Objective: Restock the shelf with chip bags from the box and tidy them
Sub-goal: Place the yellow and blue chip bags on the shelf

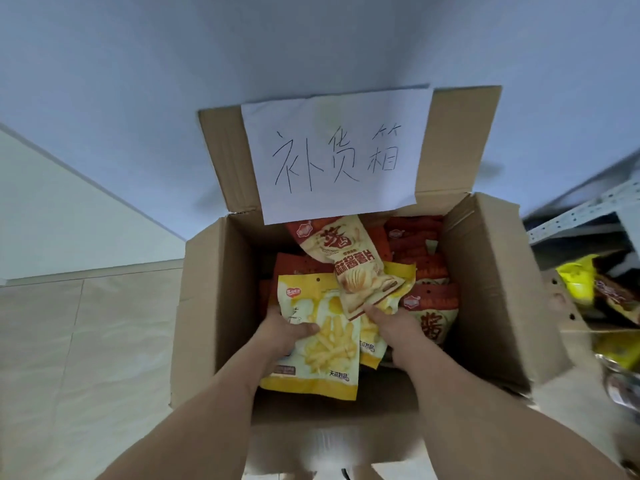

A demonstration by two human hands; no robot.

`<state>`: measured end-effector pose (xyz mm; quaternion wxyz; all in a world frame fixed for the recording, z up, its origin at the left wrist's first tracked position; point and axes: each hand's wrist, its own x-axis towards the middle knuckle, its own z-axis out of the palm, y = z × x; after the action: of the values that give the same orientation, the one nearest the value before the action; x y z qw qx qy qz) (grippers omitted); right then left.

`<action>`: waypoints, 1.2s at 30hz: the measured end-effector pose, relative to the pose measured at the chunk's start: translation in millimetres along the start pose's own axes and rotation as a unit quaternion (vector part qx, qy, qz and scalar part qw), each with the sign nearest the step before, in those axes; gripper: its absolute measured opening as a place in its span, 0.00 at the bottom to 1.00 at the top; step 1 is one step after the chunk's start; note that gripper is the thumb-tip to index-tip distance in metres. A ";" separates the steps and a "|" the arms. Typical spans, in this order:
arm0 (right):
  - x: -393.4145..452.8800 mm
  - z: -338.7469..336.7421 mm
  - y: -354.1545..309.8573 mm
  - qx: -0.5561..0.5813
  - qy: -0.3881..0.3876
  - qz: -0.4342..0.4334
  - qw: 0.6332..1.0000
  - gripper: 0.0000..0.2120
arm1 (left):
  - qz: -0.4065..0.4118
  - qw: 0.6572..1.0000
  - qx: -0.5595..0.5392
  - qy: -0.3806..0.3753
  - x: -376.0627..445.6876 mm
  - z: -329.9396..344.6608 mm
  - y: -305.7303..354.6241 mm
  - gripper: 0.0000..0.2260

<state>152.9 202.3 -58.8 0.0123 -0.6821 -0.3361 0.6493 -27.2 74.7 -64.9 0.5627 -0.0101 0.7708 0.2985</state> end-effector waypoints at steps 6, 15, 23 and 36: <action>-75.2 -37.2 1.7 0.031 0.057 -0.050 0.997 0.14 | 0.051 0.996 0.033 -0.067 -71.2 2.2 7.9 0.32; -219.3 -102.6 41.4 0.147 0.109 -0.143 0.973 0.13 | 0.228 0.936 0.133 -0.234 -200.5 12.6 13.2 0.24; -337.0 -196.9 71.0 0.236 0.198 -0.208 0.928 0.13 | 0.306 0.852 0.214 -0.367 -321.6 55.8 29.0 0.27; -473.0 -433.1 221.2 0.350 0.348 -0.250 0.833 0.27 | 0.375 0.734 0.322 -0.465 -471.0 261.1 -14.4 0.25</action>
<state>670.7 -11.5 323.8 0.5281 -0.7058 -0.2191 0.4183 375.5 35.0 290.8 0.6630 0.6018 0.4040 0.1870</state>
